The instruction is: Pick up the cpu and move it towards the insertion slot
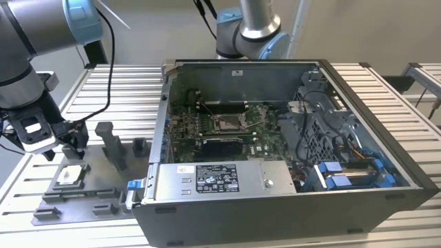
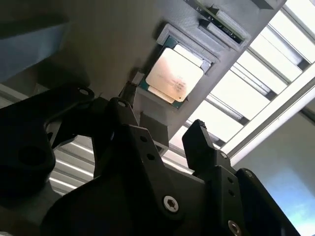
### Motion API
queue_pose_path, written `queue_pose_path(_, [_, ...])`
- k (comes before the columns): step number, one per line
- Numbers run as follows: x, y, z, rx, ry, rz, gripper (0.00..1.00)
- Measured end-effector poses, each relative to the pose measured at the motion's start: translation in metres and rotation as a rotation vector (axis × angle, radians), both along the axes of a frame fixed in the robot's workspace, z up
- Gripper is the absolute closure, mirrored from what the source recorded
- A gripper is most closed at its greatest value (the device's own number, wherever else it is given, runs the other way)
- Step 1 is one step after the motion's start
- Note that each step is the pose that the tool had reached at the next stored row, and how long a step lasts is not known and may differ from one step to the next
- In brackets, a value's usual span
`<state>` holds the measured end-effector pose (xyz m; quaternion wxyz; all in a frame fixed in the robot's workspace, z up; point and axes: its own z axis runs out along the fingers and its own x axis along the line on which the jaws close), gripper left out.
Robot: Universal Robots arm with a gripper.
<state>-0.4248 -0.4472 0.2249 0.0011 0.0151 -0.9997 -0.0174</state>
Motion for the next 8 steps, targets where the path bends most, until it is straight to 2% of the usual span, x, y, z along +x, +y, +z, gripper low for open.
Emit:
queue_pose_path(3, [-0.0001,-0.0030,-0.0055,0.0000,0.0001,-0.001,0.00])
queue_pose_path(8, [0.0000,-0.0131,-0.0144,0.0001,0.0000,-0.008,0.00])
